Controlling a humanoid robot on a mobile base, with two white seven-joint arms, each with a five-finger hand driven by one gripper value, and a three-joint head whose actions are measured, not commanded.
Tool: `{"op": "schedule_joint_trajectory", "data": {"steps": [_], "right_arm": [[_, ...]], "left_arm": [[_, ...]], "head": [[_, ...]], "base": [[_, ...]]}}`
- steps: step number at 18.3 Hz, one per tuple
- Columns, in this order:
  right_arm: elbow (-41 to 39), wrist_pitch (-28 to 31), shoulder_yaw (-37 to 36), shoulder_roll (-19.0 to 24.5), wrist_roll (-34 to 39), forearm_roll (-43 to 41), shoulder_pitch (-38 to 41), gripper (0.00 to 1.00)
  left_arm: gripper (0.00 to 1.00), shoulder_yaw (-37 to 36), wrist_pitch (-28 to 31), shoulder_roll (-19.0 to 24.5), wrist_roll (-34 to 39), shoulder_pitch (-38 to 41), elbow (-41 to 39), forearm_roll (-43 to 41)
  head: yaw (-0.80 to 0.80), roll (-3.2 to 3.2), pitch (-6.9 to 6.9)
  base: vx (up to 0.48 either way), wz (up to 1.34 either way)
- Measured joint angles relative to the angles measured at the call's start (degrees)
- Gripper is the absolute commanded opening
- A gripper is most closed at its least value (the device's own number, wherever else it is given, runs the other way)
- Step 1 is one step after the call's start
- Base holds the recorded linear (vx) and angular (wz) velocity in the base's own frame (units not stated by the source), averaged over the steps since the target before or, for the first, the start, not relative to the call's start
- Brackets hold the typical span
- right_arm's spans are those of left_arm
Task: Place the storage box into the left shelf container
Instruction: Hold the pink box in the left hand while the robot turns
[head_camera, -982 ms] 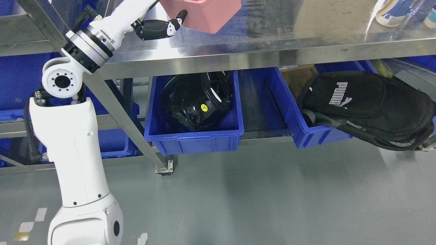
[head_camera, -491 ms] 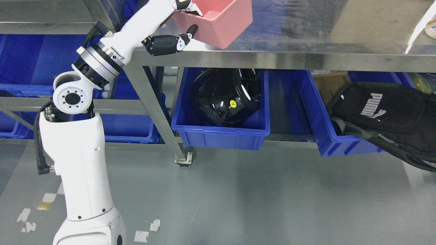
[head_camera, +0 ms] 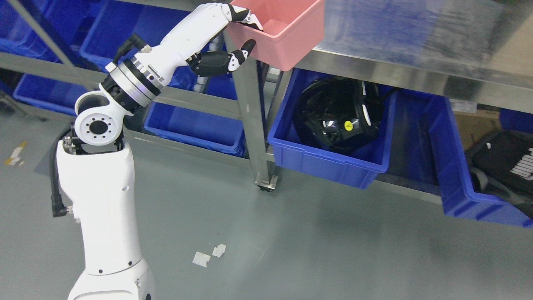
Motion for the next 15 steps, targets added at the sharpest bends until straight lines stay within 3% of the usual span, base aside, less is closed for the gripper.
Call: {"op": "schedule_joint_trajectory", "data": {"steps": [15], "right_arm": [[0.0,0.01,0.0,0.0,-0.03,0.0,-0.01,0.99]], "left_arm": [[0.02,-1.74,-2.69,-0.07,0.18,2.99,-1.25,0.31]], "head": [[0.0,0.0,0.02]], "base": [[0.004,0.95]]}}
